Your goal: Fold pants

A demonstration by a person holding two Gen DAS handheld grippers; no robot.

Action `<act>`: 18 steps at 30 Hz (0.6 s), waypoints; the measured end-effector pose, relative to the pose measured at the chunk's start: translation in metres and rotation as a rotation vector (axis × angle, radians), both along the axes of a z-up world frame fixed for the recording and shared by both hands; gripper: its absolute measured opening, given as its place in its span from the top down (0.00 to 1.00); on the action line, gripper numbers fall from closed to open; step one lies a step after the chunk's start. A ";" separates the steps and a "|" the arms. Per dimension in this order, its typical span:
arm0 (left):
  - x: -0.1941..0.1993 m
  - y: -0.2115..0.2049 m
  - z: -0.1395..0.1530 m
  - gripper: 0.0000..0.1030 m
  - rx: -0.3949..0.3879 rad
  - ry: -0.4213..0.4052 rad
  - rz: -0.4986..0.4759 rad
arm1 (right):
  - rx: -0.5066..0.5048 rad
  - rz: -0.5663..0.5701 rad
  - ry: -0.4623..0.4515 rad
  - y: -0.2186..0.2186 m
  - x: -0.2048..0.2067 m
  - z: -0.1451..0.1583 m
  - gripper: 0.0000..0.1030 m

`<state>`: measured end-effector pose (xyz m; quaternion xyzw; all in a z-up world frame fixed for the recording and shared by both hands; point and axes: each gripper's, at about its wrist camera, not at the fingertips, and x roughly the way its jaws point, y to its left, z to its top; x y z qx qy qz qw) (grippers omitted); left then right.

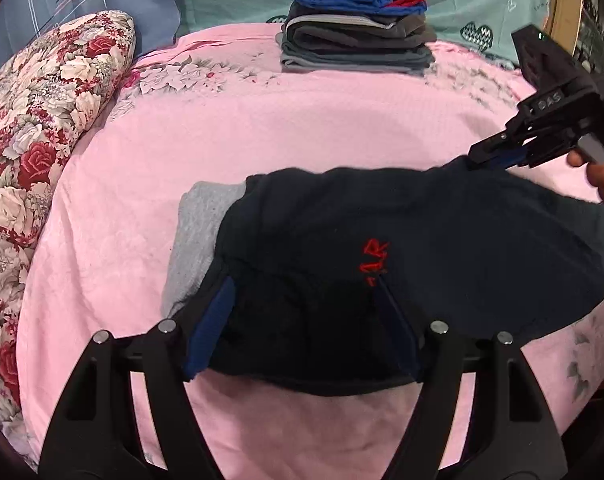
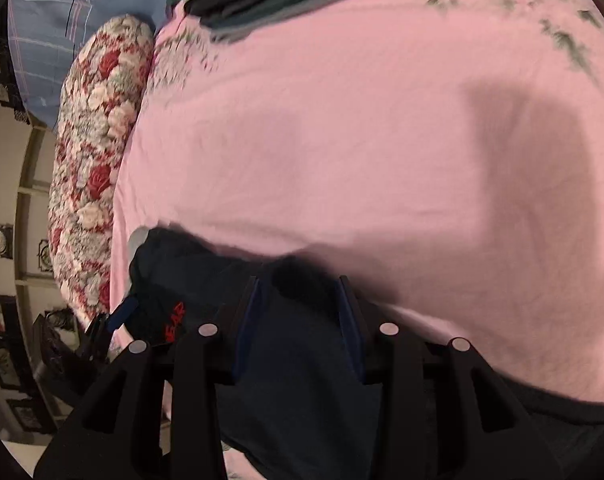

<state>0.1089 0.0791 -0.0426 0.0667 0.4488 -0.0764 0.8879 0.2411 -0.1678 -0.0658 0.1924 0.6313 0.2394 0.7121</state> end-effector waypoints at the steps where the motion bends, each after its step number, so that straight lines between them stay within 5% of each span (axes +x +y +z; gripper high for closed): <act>1: 0.002 0.002 -0.004 0.27 -0.002 0.008 0.002 | -0.005 0.020 0.005 0.007 0.000 -0.001 0.61; 5: 0.003 0.001 -0.008 0.27 0.005 0.002 0.006 | -0.053 0.042 0.026 0.023 0.008 -0.006 0.61; 9: 0.002 0.001 -0.007 0.26 0.002 -0.003 0.006 | -0.077 0.001 -0.041 0.019 0.016 -0.002 0.90; 15: 0.001 0.004 -0.005 0.26 -0.015 -0.004 0.001 | -0.082 0.043 -0.100 0.022 -0.003 0.007 0.91; 18: 0.002 0.008 -0.004 0.27 -0.034 -0.005 0.009 | -0.178 0.038 -0.168 0.023 -0.006 0.014 0.91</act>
